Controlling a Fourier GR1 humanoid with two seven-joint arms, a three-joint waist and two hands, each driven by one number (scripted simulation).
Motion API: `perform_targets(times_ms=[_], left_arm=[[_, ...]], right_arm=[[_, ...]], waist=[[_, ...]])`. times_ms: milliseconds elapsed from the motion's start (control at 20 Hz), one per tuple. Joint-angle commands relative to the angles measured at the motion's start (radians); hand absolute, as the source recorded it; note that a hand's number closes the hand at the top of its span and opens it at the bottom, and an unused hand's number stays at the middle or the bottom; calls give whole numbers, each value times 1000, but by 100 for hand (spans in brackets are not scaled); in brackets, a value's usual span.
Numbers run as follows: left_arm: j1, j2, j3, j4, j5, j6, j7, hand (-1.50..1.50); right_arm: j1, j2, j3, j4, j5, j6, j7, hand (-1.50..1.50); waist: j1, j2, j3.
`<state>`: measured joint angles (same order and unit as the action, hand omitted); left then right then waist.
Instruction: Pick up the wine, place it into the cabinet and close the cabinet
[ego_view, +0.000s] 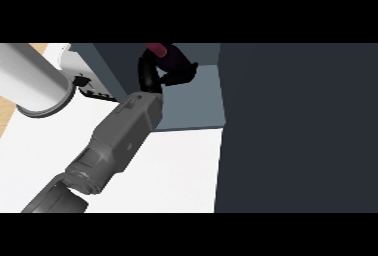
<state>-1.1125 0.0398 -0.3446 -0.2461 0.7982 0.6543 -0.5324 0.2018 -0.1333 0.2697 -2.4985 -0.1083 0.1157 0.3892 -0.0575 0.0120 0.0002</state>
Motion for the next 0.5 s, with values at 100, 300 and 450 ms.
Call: perform_targets(times_ms=[100,300,450], left_arm=[[-61,13,-17,109,-53,48,38,-150],[-76,14,-13,141,-68,46,48,-150],[-53,23,-6,162,-74,44,45,-150]], right_arm=[[53,-5,-3,-174,-96,1,65,-150],[22,5,-1,-154,-88,-9,86,-150],[32,10,14,-146,-77,-1,62,-150]], waist=[[-8,1,0],[-3,3,-1],[1,3,-1]])
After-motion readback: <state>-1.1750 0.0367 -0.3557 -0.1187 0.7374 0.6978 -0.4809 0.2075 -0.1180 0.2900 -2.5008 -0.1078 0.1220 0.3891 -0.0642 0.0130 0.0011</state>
